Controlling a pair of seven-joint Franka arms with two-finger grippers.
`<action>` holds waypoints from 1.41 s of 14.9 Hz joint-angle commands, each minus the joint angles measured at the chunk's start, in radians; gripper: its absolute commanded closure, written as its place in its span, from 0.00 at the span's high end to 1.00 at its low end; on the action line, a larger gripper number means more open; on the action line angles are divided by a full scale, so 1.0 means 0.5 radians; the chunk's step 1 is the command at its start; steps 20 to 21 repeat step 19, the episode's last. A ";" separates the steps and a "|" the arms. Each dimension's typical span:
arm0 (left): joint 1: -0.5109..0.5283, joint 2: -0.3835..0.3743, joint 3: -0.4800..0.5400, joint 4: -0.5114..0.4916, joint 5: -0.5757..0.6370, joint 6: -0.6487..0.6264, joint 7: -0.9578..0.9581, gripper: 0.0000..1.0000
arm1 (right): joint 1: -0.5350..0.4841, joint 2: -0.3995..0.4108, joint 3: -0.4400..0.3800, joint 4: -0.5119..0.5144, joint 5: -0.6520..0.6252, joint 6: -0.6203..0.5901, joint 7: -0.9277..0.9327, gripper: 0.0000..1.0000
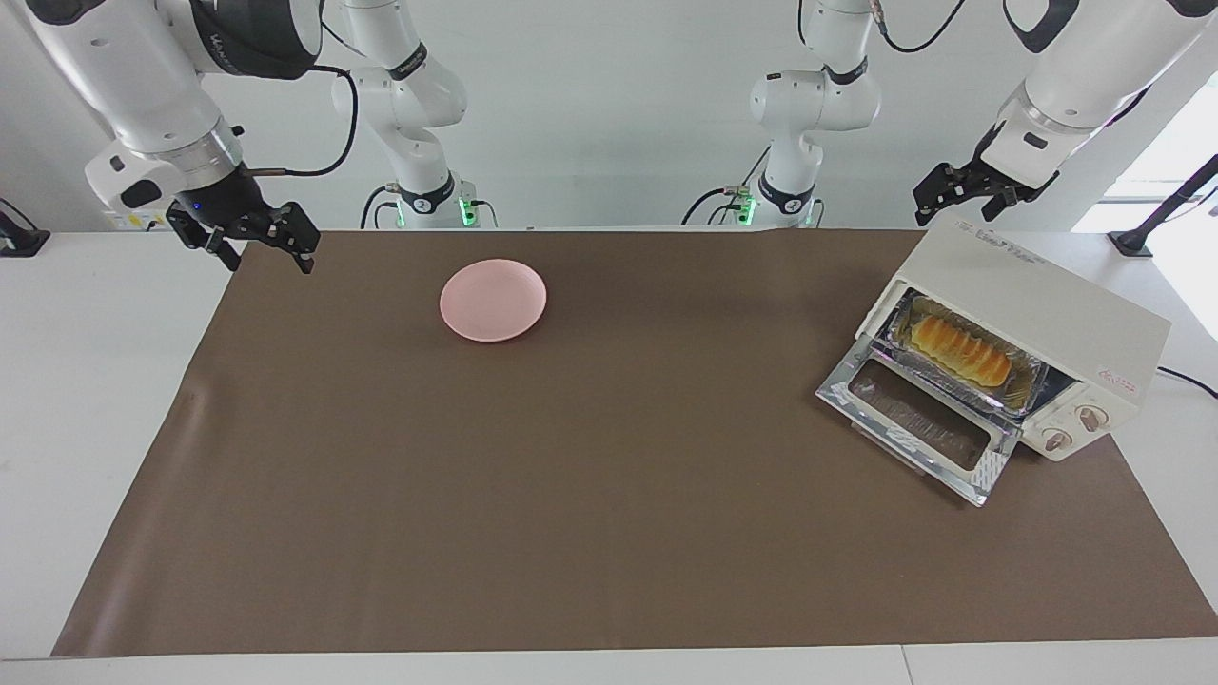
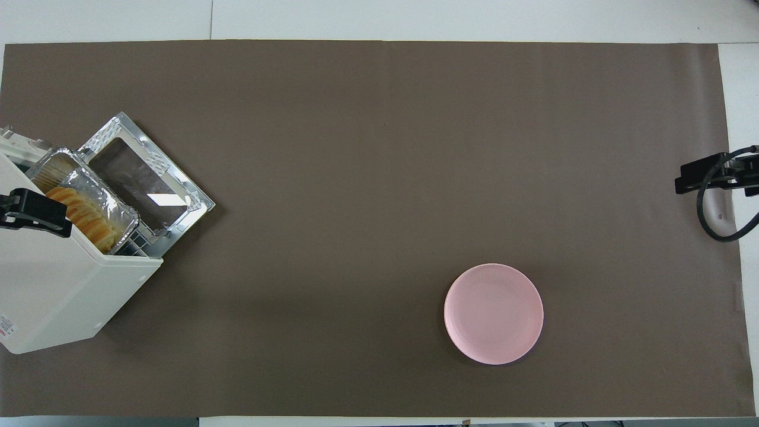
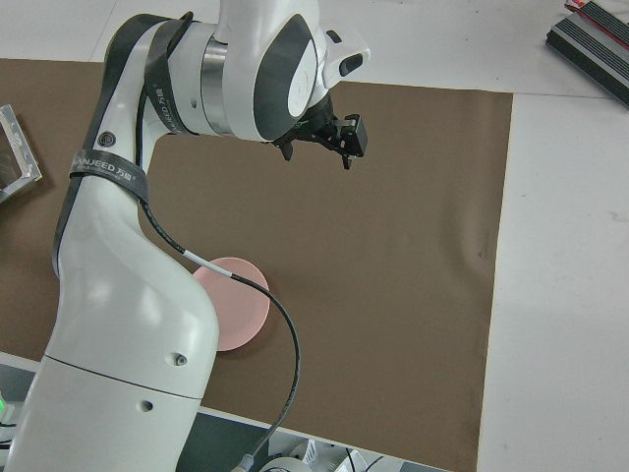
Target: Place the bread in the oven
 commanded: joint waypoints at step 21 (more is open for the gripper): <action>-0.039 -0.064 -0.019 -0.110 0.021 0.333 0.019 1.00 | 0.009 -0.036 -0.007 -0.034 0.004 0.003 -0.024 1.00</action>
